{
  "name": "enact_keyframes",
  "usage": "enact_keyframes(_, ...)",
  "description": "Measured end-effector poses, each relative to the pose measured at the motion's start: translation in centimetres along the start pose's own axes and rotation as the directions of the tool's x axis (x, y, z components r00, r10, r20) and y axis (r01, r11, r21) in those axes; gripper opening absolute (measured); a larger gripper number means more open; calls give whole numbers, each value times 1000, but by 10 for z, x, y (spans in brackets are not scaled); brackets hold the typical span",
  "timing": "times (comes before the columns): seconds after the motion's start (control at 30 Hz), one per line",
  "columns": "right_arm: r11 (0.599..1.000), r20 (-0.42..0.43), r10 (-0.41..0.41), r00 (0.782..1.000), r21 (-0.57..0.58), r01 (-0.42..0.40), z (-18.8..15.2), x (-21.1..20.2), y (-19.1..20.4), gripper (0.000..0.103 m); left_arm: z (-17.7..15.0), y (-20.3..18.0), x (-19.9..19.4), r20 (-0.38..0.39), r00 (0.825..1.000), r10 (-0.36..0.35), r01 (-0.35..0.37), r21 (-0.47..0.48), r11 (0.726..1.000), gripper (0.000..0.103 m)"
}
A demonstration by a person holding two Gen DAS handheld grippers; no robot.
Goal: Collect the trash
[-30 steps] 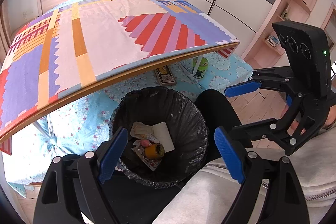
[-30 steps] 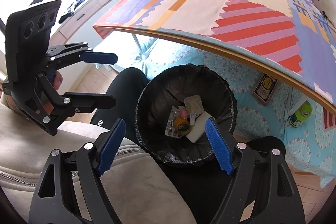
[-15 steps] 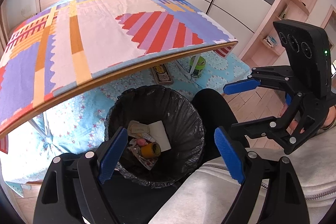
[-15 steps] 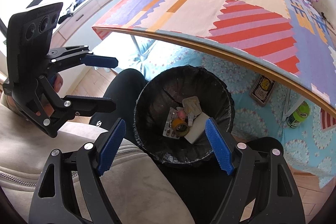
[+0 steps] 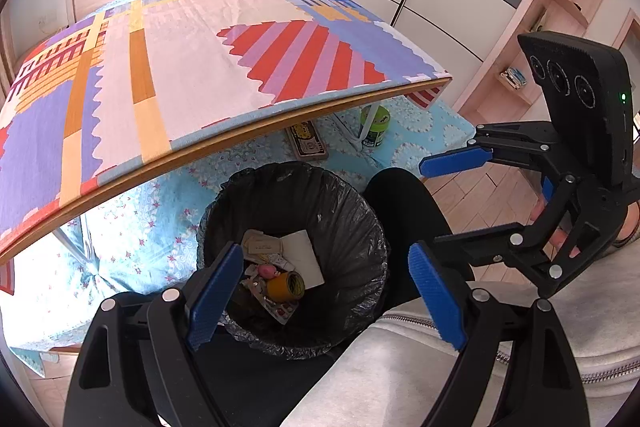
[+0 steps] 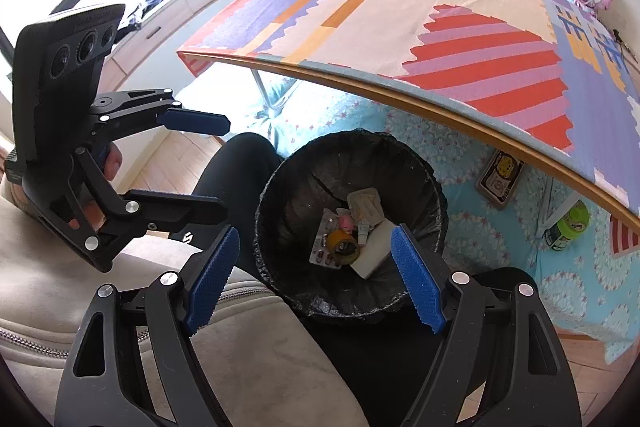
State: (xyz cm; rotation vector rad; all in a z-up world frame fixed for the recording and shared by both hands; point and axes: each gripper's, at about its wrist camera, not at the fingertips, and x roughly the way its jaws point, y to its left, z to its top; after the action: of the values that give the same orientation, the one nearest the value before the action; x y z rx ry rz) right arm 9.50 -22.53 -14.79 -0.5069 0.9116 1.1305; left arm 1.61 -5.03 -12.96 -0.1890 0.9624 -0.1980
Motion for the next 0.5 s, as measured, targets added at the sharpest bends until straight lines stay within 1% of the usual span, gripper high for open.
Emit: enact_keyframes(0.5,1000,4,1,1000,-6,-1,0,-1,2,78,-1,-2,-2,3,1000,-2,2,11,1000,82)
